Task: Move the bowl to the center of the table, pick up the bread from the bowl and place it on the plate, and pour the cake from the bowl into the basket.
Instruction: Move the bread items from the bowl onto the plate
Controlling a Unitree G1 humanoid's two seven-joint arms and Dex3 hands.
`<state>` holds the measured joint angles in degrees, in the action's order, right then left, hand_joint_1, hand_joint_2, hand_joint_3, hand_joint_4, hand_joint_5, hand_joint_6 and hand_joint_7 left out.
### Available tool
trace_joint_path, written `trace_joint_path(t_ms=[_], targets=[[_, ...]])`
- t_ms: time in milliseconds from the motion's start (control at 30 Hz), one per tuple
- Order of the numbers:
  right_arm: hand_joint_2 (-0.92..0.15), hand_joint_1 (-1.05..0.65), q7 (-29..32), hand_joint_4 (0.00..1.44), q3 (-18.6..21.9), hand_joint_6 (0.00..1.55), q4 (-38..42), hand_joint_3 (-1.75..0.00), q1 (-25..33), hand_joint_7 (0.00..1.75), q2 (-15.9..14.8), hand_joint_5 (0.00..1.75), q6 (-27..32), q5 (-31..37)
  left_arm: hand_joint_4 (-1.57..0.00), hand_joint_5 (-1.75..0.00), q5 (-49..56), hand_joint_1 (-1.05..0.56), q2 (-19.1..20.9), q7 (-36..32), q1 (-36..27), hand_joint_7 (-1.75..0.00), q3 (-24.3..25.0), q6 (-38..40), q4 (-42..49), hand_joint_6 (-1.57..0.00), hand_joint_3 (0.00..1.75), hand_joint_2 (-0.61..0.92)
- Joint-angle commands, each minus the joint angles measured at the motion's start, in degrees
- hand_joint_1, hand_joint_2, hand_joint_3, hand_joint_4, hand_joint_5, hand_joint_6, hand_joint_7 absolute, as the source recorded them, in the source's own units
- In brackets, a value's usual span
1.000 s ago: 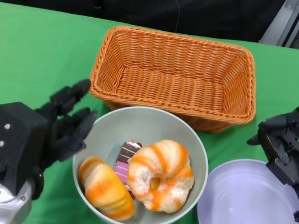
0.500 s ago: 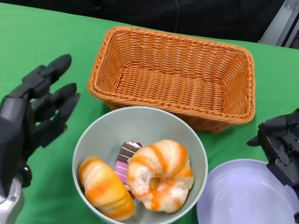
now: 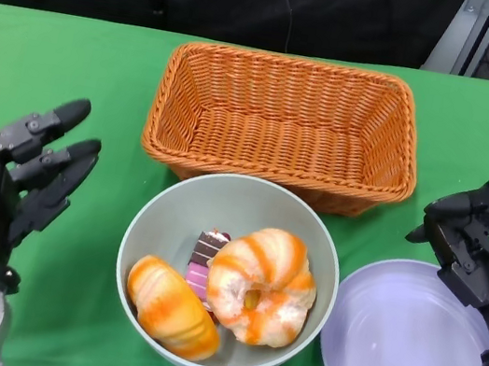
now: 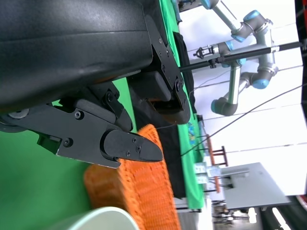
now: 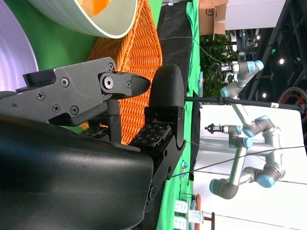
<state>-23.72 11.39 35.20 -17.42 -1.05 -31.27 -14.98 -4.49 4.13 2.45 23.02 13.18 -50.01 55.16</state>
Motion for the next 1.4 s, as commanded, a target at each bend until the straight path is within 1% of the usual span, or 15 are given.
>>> trace_joint_path(t_ms=[33,133,200,267,433,467,600,633,700,800,900,967,1000,1167,1400], targets=[[-0.91,-0.17,-0.08,0.77,0.05,0.72,-1.06,-0.34,0.62,1.09,-0.87,1.46,-0.24,-0.33,-1.04,-0.15,1.32,-0.22,1.99,-1.32,1.49,-0.10,0.16,-3.40,3.46,-0.98,0.15,0.92],[-0.91,-0.17,0.52,0.78,0.00,0.73,-1.75,-0.34,1.06,1.09,-0.81,1.46,0.17,-0.15,-1.10,-0.17,1.54,-0.17,2.43,-0.92,2.10,-0.13,0.20,-5.79,5.87,-1.07,0.18,0.92],[-0.91,-0.17,-0.02,0.78,0.14,0.73,-1.87,-0.33,1.20,1.09,-0.99,1.46,0.15,-0.69,-1.11,-0.17,1.78,-0.16,2.58,-1.12,2.38,-0.13,0.26,-6.60,6.97,-1.09,0.18,0.92],[-0.91,-0.15,-0.81,0.77,0.36,0.73,-1.88,-0.33,1.29,1.08,-1.22,1.45,-0.02,-1.37,-1.17,-0.21,2.13,-0.18,2.73,-1.45,2.60,-0.17,0.31,-7.18,7.88,-1.18,0.21,0.92],[-0.91,-0.13,-1.86,0.75,0.39,0.72,-4.55,-0.33,2.11,1.06,-2.85,1.43,0.51,-1.27,-1.19,-0.24,3.48,-0.18,2.72,-2.66,2.62,-0.19,-0.23,-8.19,8.50,-1.20,0.21,0.92],[-0.91,-0.13,-1.68,0.74,0.18,0.72,-4.70,-0.33,2.16,1.06,-3.56,1.43,-1.23,0.07,-1.19,-0.24,3.47,-0.18,2.54,-2.65,2.59,-0.19,-0.27,-8.32,8.42,-1.20,0.21,0.92],[-0.91,-0.11,-1.97,0.74,-0.61,0.72,-5.74,-0.33,2.43,0.96,-4.81,1.30,-3.75,1.91,-1.19,-0.26,3.14,-0.17,2.19,-2.40,2.54,-0.19,-0.27,-8.42,8.23,-1.20,0.21,0.92],[-0.87,-0.09,-2.36,0.73,-1.06,0.72,-6.86,-0.35,2.73,0.85,-5.18,1.24,-3.68,2.08,-1.19,-0.26,3.03,-0.18,2.08,-2.39,2.53,-0.19,-0.24,-8.38,8.13,-1.19,0.20,0.92],[-0.81,-0.13,-2.85,0.69,-1.82,0.71,-8.67,-0.38,3.26,0.75,-5.84,1.19,-3.38,2.34,-1.18,-0.27,2.80,-0.17,1.92,-2.29,2.54,-0.19,-0.15,-8.40,8.05,-1.19,0.19,0.92],[-0.82,-0.21,-3.41,0.63,-2.71,0.69,-11.99,-0.29,4.27,0.67,-6.88,1.18,-1.58,2.39,-1.17,-0.27,2.73,-0.17,1.73,-2.53,2.53,-0.19,-0.07,-8.36,7.89,-1.19,0.19,0.92],[-0.91,-0.29,-5.06,0.53,-3.97,0.63,-16.39,-0.14,5.49,0.58,-8.96,1.15,1.57,2.05,-1.16,-0.28,2.41,-0.17,1.70,-2.15,2.65,-0.18,0.05,-8.74,8.14,-1.19,0.19,0.92],[-0.92,-0.32,-5.54,0.51,-4.37,0.61,-18.05,-0.11,5.96,0.56,-9.64,1.13,2.81,1.97,-1.15,-0.29,2.22,-0.18,1.71,-1.96,2.68,-0.18,0.08,-8.79,8.26,-1.19,0.19,0.92],[-0.92,-0.33,-6.05,0.50,-4.78,0.61,-19.34,-0.11,6.34,0.56,-10.31,1.13,3.26,2.33,-1.15,-0.29,1.92,-0.18,1.64,-1.70,2.70,-0.18,0.14,-8.70,8.25,-1.18,0.19,0.92],[-0.92,-0.47,-7.20,0.52,-6.83,0.55,-26.34,-0.04,8.13,0.37,-13.46,0.77,6.89,4.28,-1.15,-0.30,1.85,-0.19,1.63,-1.86,2.81,-0.18,0.06,-9.34,8.50,-1.19,0.18,0.92],[-0.91,-0.45,-6.56,0.54,-8.26,0.58,-34.12,0.00,10.36,0.29,-14.99,0.71,10.12,5.43,-1.14,-0.31,1.64,-0.18,1.50,-1.64,2.69,-0.17,0.05,-9.15,8.43,-1.19,0.18,0.92]])
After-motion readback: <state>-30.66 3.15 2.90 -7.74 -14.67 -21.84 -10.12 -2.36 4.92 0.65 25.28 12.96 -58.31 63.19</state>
